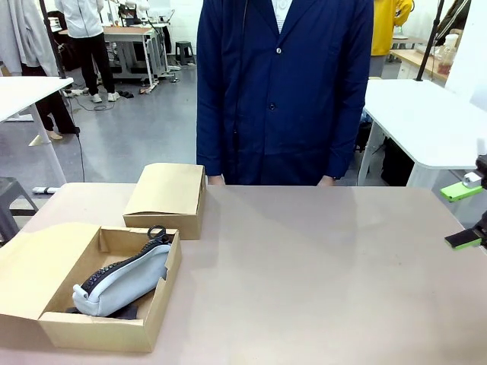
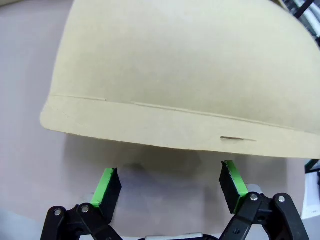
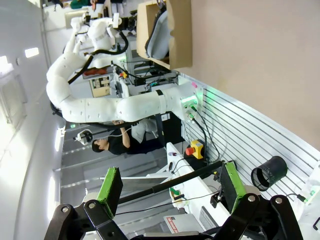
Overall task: Place items inside the box.
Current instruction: Close the lid of the Mailer Box closest to the robot.
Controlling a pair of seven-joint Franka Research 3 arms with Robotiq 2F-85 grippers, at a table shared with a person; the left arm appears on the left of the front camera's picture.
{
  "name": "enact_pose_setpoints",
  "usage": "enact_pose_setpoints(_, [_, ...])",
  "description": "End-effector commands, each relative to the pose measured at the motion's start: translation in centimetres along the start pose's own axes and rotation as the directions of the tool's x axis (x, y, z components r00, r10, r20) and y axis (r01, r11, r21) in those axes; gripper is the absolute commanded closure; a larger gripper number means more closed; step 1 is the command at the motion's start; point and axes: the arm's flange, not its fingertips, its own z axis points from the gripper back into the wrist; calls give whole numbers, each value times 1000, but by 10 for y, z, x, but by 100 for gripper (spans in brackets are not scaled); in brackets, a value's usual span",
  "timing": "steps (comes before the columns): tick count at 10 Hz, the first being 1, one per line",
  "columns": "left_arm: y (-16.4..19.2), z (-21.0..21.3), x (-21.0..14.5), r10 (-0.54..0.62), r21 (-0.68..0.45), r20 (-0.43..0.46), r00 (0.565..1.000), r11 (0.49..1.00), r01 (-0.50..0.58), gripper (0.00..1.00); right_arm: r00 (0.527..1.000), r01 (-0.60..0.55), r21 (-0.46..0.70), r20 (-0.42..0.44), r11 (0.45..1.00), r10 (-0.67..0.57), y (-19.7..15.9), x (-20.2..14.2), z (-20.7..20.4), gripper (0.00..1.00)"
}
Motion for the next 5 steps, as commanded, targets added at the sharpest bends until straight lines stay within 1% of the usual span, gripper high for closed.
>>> enact_pose_setpoints(1, [9, -1, -5, 5, 0, -12, 1000, 1000, -5, 0, 1000, 11, 19, 5, 1000, -11, 4, -2, 1, 0])
enact_pose_setpoints(2, [13, 0, -9, 20, 2, -26, 999, 1000, -20, 0, 1000, 11, 19, 5, 1000, -11, 4, -2, 1, 0])
enact_pose_setpoints(3, [16, 3, -12, 7, 37, -28, 1000, 999, -6, 0, 1000, 11, 19, 5, 1000, -11, 4, -2, 1, 0])
enact_pose_setpoints(5, [16, 6, -10, -72, 67, 16, 997, 995, 70, 0, 1000, 11, 19, 5, 1000, -11, 4, -2, 1, 0])
